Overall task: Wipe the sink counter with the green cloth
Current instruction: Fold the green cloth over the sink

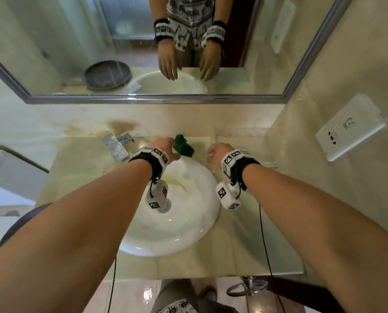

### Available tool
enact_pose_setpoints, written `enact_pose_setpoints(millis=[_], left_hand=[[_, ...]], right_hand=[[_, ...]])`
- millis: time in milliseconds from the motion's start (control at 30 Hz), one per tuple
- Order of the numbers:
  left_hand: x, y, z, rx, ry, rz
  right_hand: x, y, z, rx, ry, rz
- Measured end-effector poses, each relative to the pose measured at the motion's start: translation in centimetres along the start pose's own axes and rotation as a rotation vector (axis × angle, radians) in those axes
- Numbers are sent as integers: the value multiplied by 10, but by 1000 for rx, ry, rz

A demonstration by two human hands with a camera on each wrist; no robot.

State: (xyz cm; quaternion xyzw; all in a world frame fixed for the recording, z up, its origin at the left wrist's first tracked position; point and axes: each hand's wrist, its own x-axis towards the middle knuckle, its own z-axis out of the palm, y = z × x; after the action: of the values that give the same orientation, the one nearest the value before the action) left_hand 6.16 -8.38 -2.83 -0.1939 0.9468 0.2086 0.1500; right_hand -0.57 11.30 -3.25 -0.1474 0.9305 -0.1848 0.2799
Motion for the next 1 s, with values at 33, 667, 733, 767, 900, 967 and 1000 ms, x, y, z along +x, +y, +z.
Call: enact_pose_setpoints(millis=[33, 667, 733, 767, 900, 967, 1000], left_hand=[[4, -6, -2, 22, 9, -1], [189, -56, 54, 126, -222, 231], [202, -54, 61, 148, -223, 225], [205, -54, 63, 153, -211, 230], [213, -49, 66, 115, -177, 244], [214, -50, 61, 79, -168, 193], [213, -52, 57, 55, -168, 169]], right_hand=[[5, -6, 3, -6, -9, 2], [178, -47, 75, 5, -153, 259], [189, -45, 78, 20, -159, 296], [191, -44, 77, 21, -163, 299], [191, -48, 75, 23, -185, 294], [195, -51, 74, 9, -217, 296], [196, -53, 72, 28, -215, 302]])
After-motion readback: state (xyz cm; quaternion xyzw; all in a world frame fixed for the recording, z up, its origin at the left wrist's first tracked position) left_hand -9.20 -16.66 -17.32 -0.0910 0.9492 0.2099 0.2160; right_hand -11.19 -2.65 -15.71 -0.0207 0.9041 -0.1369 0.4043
